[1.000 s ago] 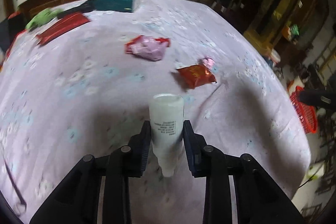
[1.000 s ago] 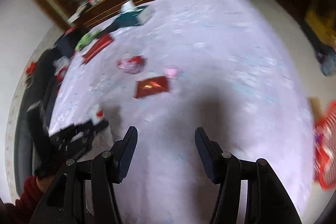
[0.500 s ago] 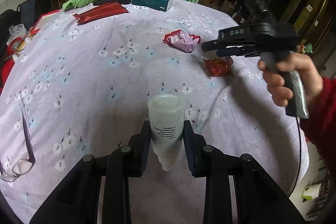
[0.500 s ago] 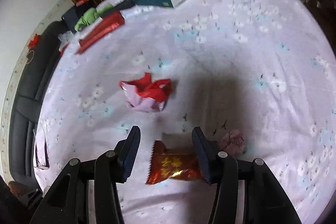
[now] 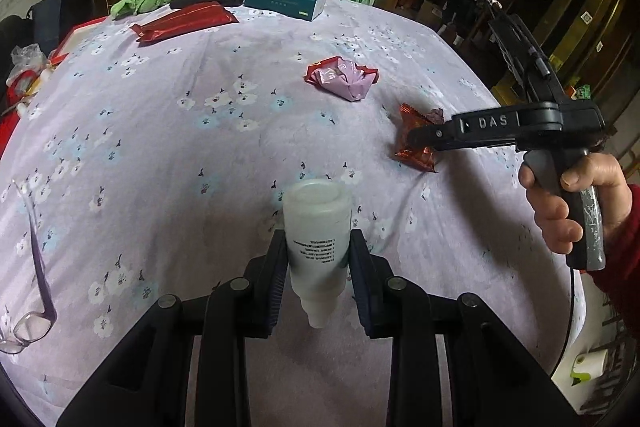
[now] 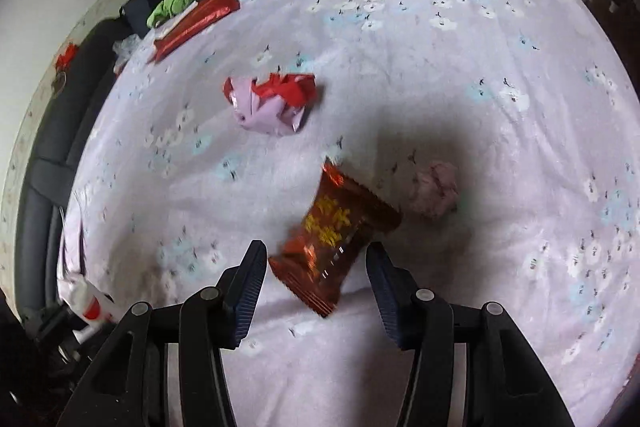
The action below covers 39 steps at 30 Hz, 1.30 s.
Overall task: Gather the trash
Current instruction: 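Grasp the brown candy wrapper with the right gripper while the left holds the bottle, then carry the white bottle and brown wrapper over the red wastebasket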
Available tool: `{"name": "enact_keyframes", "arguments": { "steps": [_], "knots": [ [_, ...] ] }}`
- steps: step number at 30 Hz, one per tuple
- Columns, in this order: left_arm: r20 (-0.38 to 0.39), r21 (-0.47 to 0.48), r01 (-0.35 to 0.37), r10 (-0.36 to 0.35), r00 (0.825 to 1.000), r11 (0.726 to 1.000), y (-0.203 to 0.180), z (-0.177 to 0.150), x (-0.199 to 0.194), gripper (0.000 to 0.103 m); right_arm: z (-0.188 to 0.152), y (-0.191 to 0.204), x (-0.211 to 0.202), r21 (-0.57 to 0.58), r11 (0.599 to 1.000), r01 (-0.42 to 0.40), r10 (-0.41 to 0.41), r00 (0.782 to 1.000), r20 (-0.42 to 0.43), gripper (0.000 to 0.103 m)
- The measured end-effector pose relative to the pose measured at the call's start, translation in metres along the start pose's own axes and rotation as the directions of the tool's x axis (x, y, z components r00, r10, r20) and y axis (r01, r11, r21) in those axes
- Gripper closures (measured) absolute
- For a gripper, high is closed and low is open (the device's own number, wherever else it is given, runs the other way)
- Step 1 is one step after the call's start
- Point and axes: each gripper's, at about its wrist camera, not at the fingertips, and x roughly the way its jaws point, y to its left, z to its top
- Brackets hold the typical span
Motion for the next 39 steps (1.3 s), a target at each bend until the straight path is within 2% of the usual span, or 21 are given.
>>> {"name": "enact_keyframes", "arguments": {
  "steps": [5,7,12,19,24,32,39],
  "knots": [
    [0.0,0.008,-0.005,0.005,1.0,1.0,-0.004,0.004,0.003,0.074,0.007,-0.001,0.014,0.103,0.992,0.074,-0.074,0.997,-0.007,0.048],
    [0.001,0.016,-0.01,0.01,1.0,1.0,-0.007,0.005,0.004,0.074,0.005,0.002,0.013,0.104,0.989,0.106,-0.107,0.994,0.004,0.063],
    [0.027,0.033,-0.048,0.048,0.999,0.998,-0.014,0.002,0.0,0.074,-0.01,0.005,-0.008,0.119,0.987,0.104,-0.11,0.993,0.042,0.069],
    [0.043,0.044,-0.064,0.063,0.997,0.997,-0.033,-0.005,-0.005,0.074,-0.072,0.018,-0.06,0.102,0.988,0.119,-0.13,0.985,0.112,0.069],
    [0.052,0.067,-0.07,0.067,0.996,0.995,-0.052,-0.007,-0.007,0.074,-0.113,0.018,-0.082,0.138,0.979,0.148,-0.166,0.977,0.132,0.069],
    [0.06,0.119,-0.056,0.05,0.997,0.991,-0.091,-0.017,-0.014,0.074,-0.169,0.011,-0.115,0.166,0.948,0.273,-0.301,0.937,0.175,0.069],
    [0.075,0.168,-0.032,0.02,0.997,0.985,-0.128,-0.02,-0.025,0.074,-0.203,-0.006,-0.139,0.189,0.926,0.327,-0.361,0.914,0.187,0.069]
  ]
}}
